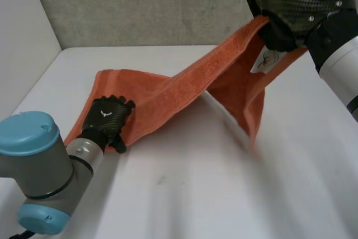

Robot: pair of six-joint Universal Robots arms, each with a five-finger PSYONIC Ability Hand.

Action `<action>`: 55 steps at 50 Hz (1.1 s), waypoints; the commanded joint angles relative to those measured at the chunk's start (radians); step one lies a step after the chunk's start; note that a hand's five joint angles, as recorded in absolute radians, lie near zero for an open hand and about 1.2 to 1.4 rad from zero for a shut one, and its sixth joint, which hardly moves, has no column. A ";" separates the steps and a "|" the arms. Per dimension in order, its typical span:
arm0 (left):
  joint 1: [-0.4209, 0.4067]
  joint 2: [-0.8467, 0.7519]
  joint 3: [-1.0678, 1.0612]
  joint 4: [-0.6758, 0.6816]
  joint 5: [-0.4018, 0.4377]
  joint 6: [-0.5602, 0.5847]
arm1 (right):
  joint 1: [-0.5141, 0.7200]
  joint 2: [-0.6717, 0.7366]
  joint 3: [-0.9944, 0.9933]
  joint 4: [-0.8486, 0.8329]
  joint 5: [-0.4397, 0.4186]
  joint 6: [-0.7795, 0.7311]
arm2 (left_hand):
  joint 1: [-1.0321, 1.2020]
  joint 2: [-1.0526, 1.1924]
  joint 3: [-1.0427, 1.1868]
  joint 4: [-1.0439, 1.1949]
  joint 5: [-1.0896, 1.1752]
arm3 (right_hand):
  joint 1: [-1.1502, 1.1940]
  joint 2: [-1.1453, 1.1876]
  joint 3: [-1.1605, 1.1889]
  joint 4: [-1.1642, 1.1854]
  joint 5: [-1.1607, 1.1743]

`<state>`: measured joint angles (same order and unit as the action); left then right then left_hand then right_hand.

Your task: Fold the laundry

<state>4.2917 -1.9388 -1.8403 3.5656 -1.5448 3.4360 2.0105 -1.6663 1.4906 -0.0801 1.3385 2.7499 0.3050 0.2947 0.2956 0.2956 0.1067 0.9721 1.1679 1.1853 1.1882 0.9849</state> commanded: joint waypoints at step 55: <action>0.125 0.000 -0.088 -0.065 -0.006 -0.035 | 0.039 -0.043 0.046 0.017 0.093 0.042 | 0.240 0.250 0.250 0.250 0.264 | 0.424 0.228 0.211 0.208 0.237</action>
<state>4.3807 -1.9124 -1.9474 3.4819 -1.5523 3.3503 2.0533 -1.7082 1.5157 -0.0399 1.4332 2.7935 0.5024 0.4982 0.4989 0.4934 0.3133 0.9721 1.1679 1.1853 1.1930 0.9850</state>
